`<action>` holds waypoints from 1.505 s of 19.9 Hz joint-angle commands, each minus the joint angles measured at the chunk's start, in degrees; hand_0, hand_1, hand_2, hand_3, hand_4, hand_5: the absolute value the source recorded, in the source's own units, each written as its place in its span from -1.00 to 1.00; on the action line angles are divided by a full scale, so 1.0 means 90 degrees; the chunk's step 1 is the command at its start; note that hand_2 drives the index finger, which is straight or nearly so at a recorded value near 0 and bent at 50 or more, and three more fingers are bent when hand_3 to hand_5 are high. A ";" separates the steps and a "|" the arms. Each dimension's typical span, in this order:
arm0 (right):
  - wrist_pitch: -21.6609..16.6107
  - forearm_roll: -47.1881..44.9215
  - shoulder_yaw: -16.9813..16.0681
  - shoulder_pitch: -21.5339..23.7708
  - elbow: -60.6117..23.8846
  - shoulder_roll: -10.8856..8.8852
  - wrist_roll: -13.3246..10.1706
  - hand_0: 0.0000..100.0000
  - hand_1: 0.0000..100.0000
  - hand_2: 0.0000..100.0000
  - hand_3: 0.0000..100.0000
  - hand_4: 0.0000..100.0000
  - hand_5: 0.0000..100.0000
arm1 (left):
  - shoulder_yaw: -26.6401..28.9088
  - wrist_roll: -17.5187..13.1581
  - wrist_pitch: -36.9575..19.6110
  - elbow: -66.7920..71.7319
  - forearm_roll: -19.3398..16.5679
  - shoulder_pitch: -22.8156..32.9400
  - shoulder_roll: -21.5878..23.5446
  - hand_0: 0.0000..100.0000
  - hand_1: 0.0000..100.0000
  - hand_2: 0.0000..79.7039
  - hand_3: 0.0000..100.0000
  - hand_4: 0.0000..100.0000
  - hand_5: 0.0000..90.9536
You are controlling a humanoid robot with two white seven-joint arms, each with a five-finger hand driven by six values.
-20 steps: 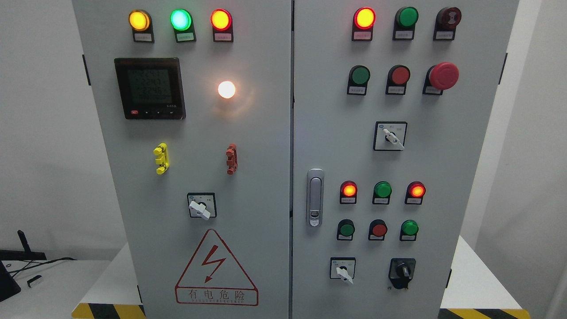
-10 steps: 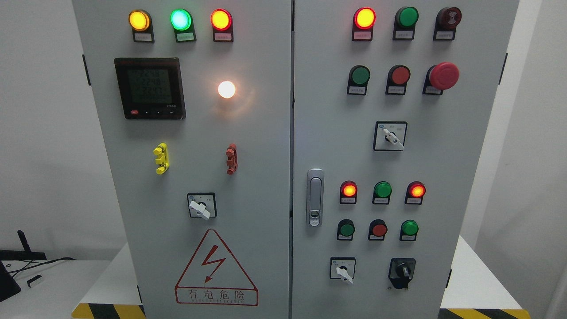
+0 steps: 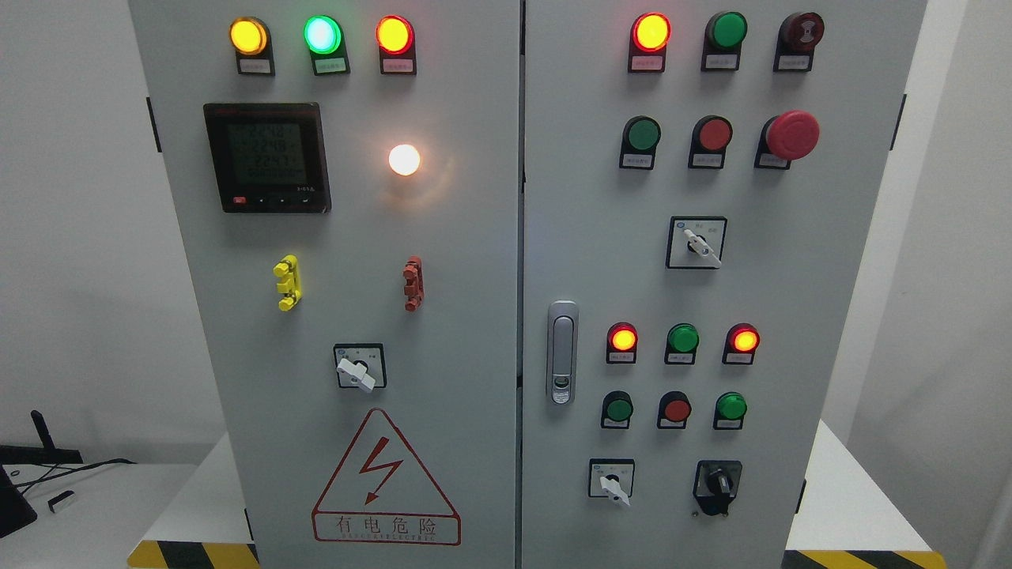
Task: Trip black knob to open circuit
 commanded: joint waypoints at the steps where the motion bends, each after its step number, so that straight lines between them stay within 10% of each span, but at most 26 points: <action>1: 0.0550 -0.0146 -0.0278 -0.0978 -0.0852 -0.0229 0.0002 -0.62 0.18 -0.14 0.28 0.21 0.04 | 0.0000 0.0006 -0.0005 0.0000 -0.0195 0.0000 -0.0007 -0.76 -0.22 -1.00 -1.00 -1.00 -1.00; 10: 0.1479 -0.0137 -0.0659 -0.2502 -0.0862 -0.0248 0.0002 -0.62 0.18 -0.11 0.31 0.22 0.05 | 0.0000 0.0006 -0.0005 0.0000 -0.0195 0.0000 0.0002 -0.76 -0.22 -1.00 -1.00 -1.00 -1.00; 30: 0.2427 -0.0146 -0.0551 -0.3900 -0.0863 -0.0238 -0.0008 -0.58 0.29 0.05 0.89 0.74 0.70 | 0.0000 0.0006 -0.0005 0.0000 -0.0195 0.0000 0.0002 -0.76 -0.22 -1.00 -1.00 -1.00 -1.00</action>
